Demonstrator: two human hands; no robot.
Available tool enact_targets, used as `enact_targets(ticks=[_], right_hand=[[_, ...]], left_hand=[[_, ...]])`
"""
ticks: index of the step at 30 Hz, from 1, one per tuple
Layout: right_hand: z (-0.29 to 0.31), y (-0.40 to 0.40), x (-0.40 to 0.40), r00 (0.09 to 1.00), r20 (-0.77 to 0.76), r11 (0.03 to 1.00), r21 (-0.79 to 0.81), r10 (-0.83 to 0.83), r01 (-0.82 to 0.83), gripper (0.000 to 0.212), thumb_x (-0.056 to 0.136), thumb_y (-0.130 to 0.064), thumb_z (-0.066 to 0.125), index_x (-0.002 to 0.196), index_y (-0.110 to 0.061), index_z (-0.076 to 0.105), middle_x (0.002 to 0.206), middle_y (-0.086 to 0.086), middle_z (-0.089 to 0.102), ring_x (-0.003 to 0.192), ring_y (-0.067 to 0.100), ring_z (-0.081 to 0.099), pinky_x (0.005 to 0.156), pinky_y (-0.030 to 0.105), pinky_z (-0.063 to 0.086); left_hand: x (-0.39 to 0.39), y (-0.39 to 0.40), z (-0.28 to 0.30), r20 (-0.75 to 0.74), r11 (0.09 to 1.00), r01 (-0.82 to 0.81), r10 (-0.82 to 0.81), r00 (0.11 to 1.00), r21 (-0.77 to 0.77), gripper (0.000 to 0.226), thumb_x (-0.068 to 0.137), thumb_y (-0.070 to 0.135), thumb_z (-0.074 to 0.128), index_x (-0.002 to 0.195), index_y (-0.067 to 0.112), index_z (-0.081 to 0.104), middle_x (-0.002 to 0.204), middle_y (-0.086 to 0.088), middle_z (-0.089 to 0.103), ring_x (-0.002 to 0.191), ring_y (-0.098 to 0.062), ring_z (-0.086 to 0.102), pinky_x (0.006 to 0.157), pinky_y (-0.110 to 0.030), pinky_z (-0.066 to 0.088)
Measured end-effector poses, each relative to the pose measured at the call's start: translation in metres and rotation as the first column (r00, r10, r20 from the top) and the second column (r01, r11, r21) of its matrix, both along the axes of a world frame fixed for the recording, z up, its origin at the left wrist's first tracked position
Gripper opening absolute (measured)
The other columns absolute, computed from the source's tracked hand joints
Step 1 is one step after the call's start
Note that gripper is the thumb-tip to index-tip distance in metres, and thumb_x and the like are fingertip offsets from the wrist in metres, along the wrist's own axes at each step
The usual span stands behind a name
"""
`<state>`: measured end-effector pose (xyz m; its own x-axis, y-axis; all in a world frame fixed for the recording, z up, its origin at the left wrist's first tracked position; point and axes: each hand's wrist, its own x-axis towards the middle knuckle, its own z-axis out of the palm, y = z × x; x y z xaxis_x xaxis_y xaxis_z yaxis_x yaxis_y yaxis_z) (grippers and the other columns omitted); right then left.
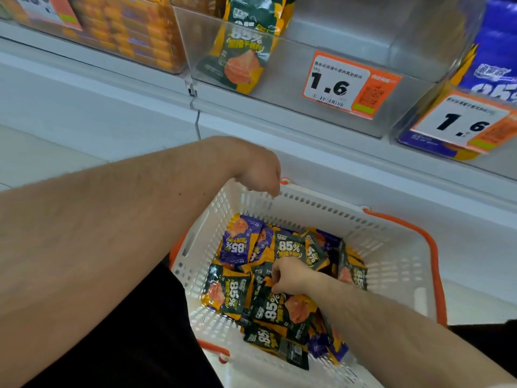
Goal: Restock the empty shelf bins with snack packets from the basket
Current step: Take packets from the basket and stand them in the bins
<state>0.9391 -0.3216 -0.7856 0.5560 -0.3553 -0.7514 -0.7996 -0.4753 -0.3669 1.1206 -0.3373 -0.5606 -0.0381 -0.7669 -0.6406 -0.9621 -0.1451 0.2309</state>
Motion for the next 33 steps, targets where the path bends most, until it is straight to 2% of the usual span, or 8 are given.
enact_targets(ticks=[7, 12, 17, 20, 23, 28, 30, 33], right_hand=[[0.034, -0.014, 0.008, 0.995, 0.036, 0.995, -0.032, 0.097, -0.096, 0.015, 0.095, -0.024, 0.061, 0.085, -0.018, 0.052, 0.086, 0.002, 0.054, 0.076, 0.019, 0.049, 0.067, 0.034, 0.041], [0.103, -0.049, 0.018, 0.965, 0.248, 0.989, -0.095, -0.084, 0.111, 0.024, 0.094, -0.021, 0.062, 0.076, -0.024, 0.047, 0.074, -0.002, 0.051, 0.066, 0.015, 0.048, 0.063, 0.031, 0.040], [0.177, -0.078, 0.021, 0.817, 0.503, 0.949, 0.027, -0.283, 0.313, 0.020, 0.095, -0.002, 0.059, 0.080, -0.014, 0.051, 0.063, 0.007, 0.051, 0.050, 0.013, 0.047, 0.056, 0.029, 0.040], [0.209, -0.090, 0.022, 0.717, 0.621, 0.933, 0.067, -0.317, 0.355, 0.022, 0.094, 0.003, 0.059, 0.080, -0.013, 0.053, 0.056, 0.008, 0.051, 0.047, 0.018, 0.046, 0.053, 0.030, 0.037], [0.230, -0.088, 0.025, 0.616, 0.695, 0.911, 0.145, -0.371, 0.386, 0.024, 0.094, 0.006, 0.056, 0.079, -0.012, 0.051, 0.049, 0.003, 0.050, 0.044, 0.018, 0.045, 0.049, 0.025, 0.035], [0.257, -0.080, 0.034, 0.487, 0.725, 0.853, 0.276, -0.487, 0.442, 0.019, 0.094, 0.003, 0.057, 0.083, -0.012, 0.055, 0.061, 0.004, 0.059, 0.040, 0.011, 0.047, 0.043, 0.021, 0.036], [0.265, -0.079, 0.038, 0.473, 0.734, 0.852, 0.280, -0.487, 0.443, 0.017, 0.094, 0.000, 0.059, 0.084, -0.014, 0.061, 0.064, -0.002, 0.065, 0.039, 0.009, 0.047, 0.043, 0.021, 0.038], [0.278, -0.081, 0.047, 0.439, 0.749, 0.835, 0.271, -0.496, 0.480, 0.017, 0.094, -0.004, 0.060, 0.081, -0.014, 0.063, 0.060, -0.001, 0.065, 0.037, 0.009, 0.047, 0.042, 0.020, 0.037]], left_hand=[[0.008, 0.004, 0.009, 0.001, 1.000, -0.024, 0.024, 1.000, -0.019, 0.040, 0.098, 0.039, 0.049, 0.130, 0.016, 0.058, 0.131, -0.007, 0.059, 0.119, -0.027, 0.056, 0.103, -0.044, 0.045], [0.022, 0.005, 0.025, -0.024, 0.991, -0.092, 0.090, 0.996, -0.094, 0.037, 0.097, 0.036, 0.052, 0.127, 0.016, 0.061, 0.129, -0.006, 0.060, 0.118, -0.026, 0.057, 0.101, -0.041, 0.046], [0.041, 0.008, 0.035, -0.090, 0.976, -0.161, 0.150, 0.985, -0.143, 0.036, 0.091, 0.043, 0.062, 0.115, 0.016, 0.059, 0.118, -0.002, 0.059, 0.106, -0.024, 0.057, 0.094, -0.034, 0.046], [0.047, 0.013, 0.038, -0.136, 0.971, -0.194, 0.175, 0.975, -0.138, 0.056, 0.083, 0.050, 0.070, 0.128, 0.022, 0.054, 0.123, 0.004, 0.057, 0.113, -0.022, 0.056, 0.099, -0.039, 0.047], [0.050, 0.012, 0.037, -0.276, 0.958, -0.215, 0.158, 0.948, -0.190, 0.034, 0.079, 0.042, 0.077, 0.103, 0.022, 0.062, 0.099, -0.004, 0.068, 0.087, -0.022, 0.064, 0.078, -0.037, 0.054], [0.055, 0.017, 0.051, -0.568, 0.873, -0.411, 0.204, 0.797, -0.263, 0.021, 0.082, 0.016, 0.077, 0.097, 0.015, 0.064, 0.079, -0.006, 0.064, 0.071, -0.024, 0.055, 0.064, -0.036, 0.047], [0.055, 0.019, 0.056, -0.706, 0.813, -0.525, 0.217, 0.674, -0.252, 0.030, 0.083, 0.008, 0.075, 0.109, 0.007, 0.060, 0.084, -0.001, 0.064, 0.074, -0.024, 0.055, 0.065, -0.036, 0.042], [0.057, 0.018, 0.063, -0.848, 0.695, -0.692, 0.232, 0.476, -0.197, 0.030, 0.085, 0.007, 0.073, 0.111, 0.010, 0.059, 0.095, 0.000, 0.074, 0.078, -0.017, 0.066, 0.069, -0.036, 0.049]])
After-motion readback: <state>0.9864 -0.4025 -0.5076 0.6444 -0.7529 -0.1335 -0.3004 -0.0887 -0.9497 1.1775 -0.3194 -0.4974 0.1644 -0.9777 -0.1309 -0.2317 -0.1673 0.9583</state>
